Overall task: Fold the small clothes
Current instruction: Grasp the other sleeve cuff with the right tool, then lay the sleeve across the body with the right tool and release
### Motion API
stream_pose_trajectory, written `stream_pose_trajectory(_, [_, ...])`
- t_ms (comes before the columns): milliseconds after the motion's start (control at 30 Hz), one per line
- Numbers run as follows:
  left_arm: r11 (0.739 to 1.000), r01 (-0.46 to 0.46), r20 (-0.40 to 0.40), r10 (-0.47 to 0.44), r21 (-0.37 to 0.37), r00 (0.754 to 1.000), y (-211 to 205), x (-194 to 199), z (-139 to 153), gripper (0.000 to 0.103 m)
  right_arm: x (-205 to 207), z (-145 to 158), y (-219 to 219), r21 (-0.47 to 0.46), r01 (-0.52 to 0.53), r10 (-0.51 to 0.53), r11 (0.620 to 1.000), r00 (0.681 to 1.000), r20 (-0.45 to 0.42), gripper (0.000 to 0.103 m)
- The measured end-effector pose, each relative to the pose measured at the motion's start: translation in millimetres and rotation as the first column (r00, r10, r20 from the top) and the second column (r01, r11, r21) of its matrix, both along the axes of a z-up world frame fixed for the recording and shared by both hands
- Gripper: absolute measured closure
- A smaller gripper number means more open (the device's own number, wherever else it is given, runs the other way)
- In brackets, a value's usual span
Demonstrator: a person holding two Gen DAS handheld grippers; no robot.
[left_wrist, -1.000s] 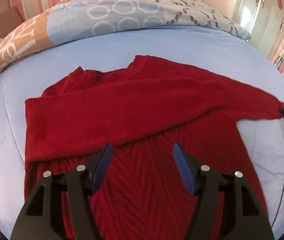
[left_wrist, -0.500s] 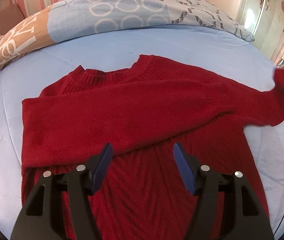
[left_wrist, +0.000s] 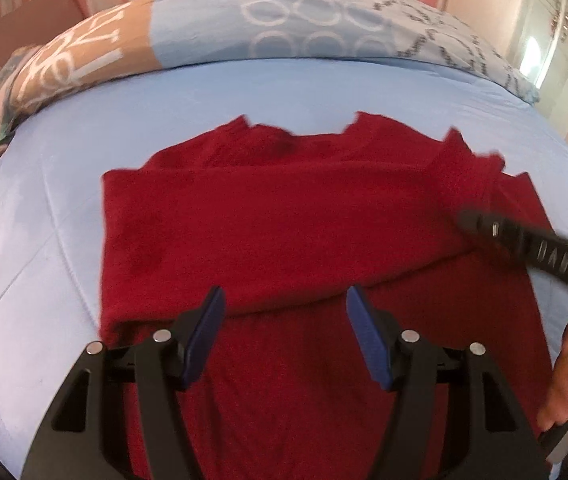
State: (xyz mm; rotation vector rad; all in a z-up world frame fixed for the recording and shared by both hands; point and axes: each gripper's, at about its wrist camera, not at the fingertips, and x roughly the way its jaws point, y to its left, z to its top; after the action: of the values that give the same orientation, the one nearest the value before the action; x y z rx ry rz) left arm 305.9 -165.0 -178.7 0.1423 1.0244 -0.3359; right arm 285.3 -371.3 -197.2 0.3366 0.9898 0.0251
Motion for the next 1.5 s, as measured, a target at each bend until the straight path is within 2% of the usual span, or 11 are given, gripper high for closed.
stream_pose_trajectory(167, [1.0,-0.022,-0.018,0.022,0.005,1.0,5.9,5.8,-6.7,0.039,-5.2,-17.5,2.2,-0.018,-0.026,0.025,0.999,0.998,-0.053,0.093])
stream_pose_trajectory(500, [1.0,0.006,-0.018,-0.005,0.022,1.0,-24.6,7.5,-15.0,0.039,-14.4,-15.0,3.5,-0.088,-0.097,0.092,0.991,0.994,-0.057,0.093])
stream_pose_trajectory(800, [1.0,-0.004,-0.021,0.004,0.016,1.0,-25.8,8.9,-14.9,0.039,-12.0,-17.0,10.4,-0.115,-0.129,0.123,0.985,0.991,-0.057,0.091])
stream_pose_trajectory(900, [1.0,-0.006,-0.021,0.006,0.016,1.0,-25.7,8.9,-14.5,0.039,-11.3,-15.6,11.6,-0.097,-0.143,0.137,0.985,0.988,-0.066,0.078])
stream_pose_trajectory(933, [1.0,-0.007,-0.02,0.007,0.014,1.0,-25.9,8.7,-13.9,0.039,-13.8,-12.8,11.0,-0.08,-0.145,0.14,0.986,0.988,-0.067,0.069])
stream_pose_trajectory(967, [1.0,-0.006,-0.02,0.007,0.012,1.0,-25.9,8.2,-13.6,0.039,-19.1,-8.1,11.3,-0.068,-0.151,0.147,0.986,0.987,-0.064,0.063])
stream_pose_trajectory(1067, [1.0,-0.004,-0.021,0.004,0.005,1.0,-27.4,6.4,-12.4,0.039,-43.6,4.5,15.7,-0.063,-0.191,0.187,0.98,0.981,-0.058,0.06])
stream_pose_trajectory(1200, [1.0,0.006,-0.03,-0.006,-0.005,1.0,-36.2,4.3,-13.2,0.039,-95.4,18.9,10.7,-0.105,-0.196,0.191,0.975,0.98,-0.057,0.059])
stream_pose_trajectory(1333, [1.0,0.024,-0.035,-0.025,-0.009,0.999,-51.6,-0.3,-15.0,0.039,-137.0,24.5,-8.2,-0.152,-0.144,0.133,0.978,0.988,-0.08,0.057])
stream_pose_trajectory(1433, [0.999,0.042,-0.052,-0.044,-0.034,0.998,-63.3,-3.1,-16.5,0.039,-164.5,28.9,-26.3,-0.203,-0.076,0.061,0.976,0.995,-0.078,0.044])
stream_pose_trajectory(1500, [0.998,0.051,-0.057,-0.054,-0.045,0.997,-70.6,-6.3,-16.8,0.039,-180.5,31.2,-40.3,-0.196,-0.033,0.02,0.98,0.998,-0.064,0.04])
